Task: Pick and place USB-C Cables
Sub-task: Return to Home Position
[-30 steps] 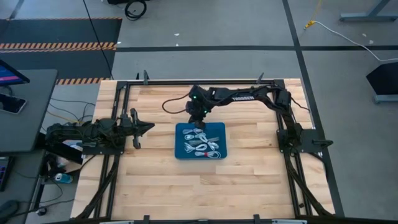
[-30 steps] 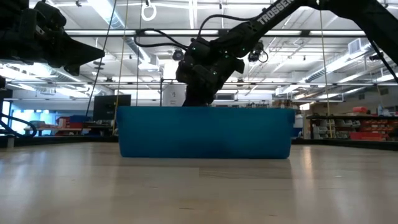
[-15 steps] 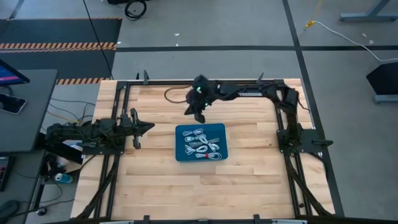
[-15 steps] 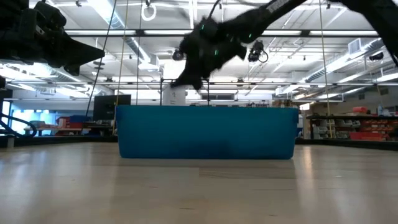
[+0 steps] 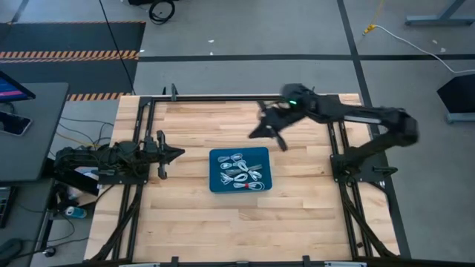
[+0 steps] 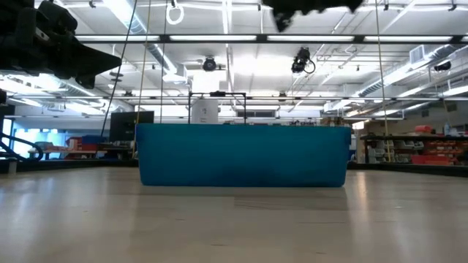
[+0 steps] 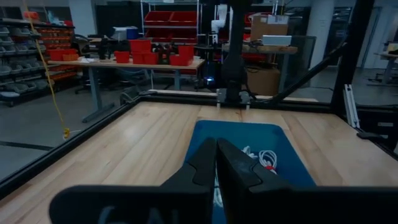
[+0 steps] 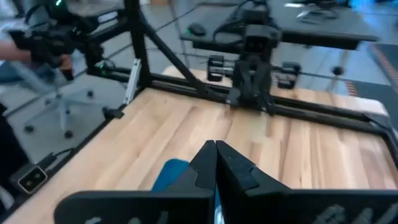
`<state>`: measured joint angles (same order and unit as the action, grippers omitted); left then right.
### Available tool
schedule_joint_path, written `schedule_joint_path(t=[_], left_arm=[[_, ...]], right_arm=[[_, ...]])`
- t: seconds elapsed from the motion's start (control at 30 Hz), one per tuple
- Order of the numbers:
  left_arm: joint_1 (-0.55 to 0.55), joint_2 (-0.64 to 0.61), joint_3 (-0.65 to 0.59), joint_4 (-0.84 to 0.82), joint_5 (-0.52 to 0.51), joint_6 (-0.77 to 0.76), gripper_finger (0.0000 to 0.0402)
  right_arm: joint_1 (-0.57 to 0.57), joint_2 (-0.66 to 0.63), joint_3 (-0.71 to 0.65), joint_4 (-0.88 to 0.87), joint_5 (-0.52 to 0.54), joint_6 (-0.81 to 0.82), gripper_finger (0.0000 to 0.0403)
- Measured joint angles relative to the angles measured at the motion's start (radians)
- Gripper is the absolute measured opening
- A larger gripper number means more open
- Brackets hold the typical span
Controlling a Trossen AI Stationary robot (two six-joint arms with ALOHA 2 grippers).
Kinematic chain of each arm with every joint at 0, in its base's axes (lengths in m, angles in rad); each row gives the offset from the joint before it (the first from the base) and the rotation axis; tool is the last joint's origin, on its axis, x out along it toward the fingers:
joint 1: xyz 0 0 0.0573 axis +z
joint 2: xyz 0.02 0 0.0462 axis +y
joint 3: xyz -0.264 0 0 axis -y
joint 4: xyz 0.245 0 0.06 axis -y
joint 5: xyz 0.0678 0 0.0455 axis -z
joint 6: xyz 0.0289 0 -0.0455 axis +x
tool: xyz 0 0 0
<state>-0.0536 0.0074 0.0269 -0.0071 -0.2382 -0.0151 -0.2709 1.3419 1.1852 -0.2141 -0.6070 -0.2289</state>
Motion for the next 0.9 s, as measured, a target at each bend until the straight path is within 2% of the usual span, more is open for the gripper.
schedule_joint_path(t=[0.27, 0.4, 0.67, 0.77, 0.9], left_arm=[[0.0, 0.0, 0.0, 0.0, 0.0, 0.001, 0.0019], [0.0, 0.0, 0.0, 0.0, 0.0, 0.021, 0.0019], [0.0, 0.0, 0.0, 0.0, 0.0, 0.027, 0.0021], [0.0, 0.0, 0.0, 0.0, 0.0, 0.027, 0.002], [0.0, 0.0, 0.0, 0.0, 0.0, 0.027, 0.002]], right_arm=[[0.086, -0.473, -0.484, 0.344, 0.216, 0.217, 0.0009], [0.148, -0.651, -0.648, 0.401, 0.289, 0.291, 0.0009], [0.257, -0.854, -0.856, 0.426, 0.446, 0.315, 0.0009], [0.286, -0.899, -0.948, 0.519, 0.506, 0.335, 0.0009], [0.305, -0.952, -1.045, 0.652, 0.512, 0.332, 0.0009]])
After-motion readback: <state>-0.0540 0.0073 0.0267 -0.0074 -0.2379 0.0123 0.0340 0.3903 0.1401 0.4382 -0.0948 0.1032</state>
